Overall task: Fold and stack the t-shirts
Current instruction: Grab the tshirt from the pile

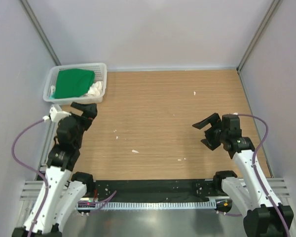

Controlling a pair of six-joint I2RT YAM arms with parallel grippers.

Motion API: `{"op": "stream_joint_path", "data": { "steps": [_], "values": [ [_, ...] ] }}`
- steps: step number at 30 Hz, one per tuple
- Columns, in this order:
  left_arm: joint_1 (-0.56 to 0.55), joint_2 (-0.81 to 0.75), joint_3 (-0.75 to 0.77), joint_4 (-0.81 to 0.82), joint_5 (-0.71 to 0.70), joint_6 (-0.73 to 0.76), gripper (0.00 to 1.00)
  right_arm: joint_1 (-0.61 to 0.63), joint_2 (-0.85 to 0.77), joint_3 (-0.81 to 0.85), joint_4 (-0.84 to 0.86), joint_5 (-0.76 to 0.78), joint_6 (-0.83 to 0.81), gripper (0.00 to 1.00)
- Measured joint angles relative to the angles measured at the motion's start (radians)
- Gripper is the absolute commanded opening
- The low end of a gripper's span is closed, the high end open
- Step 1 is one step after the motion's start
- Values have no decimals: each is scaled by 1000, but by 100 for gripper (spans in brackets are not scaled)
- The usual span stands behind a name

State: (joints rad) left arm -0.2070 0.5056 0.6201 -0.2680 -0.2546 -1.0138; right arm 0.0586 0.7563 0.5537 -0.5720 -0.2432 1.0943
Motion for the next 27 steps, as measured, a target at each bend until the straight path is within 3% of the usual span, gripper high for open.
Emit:
{"op": "stream_joint_path", "data": {
  "steps": [5, 11, 15, 17, 20, 21, 24, 27],
  "values": [
    [14, 391, 372, -241, -208, 83, 100, 0, 95, 172, -130, 32, -165, 100],
    [142, 764, 702, -191, -188, 293, 97, 0, 190, 256, -179, -3, -318, 100],
    [207, 1001, 889, -161, -145, 423, 71, 0, 269, 347, -223, -5, -400, 100],
    [240, 1132, 991, -127, -119, 473, 66, 0, 300, 395, -228, 0, -435, 100],
    [289, 1320, 1152, -137, -72, 511, 49, 0, 324, 442, -237, 25, -474, 100],
    [300, 1382, 1215, -144, -48, 517, 36, 0, 329, 449, -240, 35, -484, 100],
    [326, 1594, 1451, -191, 40, 524, 27, -4, 354, 477, -264, 67, -510, 100],
    [330, 1734, 1579, -236, 93, 520, 29, -16, 398, 511, -286, 92, -528, 100]
  ]
}}
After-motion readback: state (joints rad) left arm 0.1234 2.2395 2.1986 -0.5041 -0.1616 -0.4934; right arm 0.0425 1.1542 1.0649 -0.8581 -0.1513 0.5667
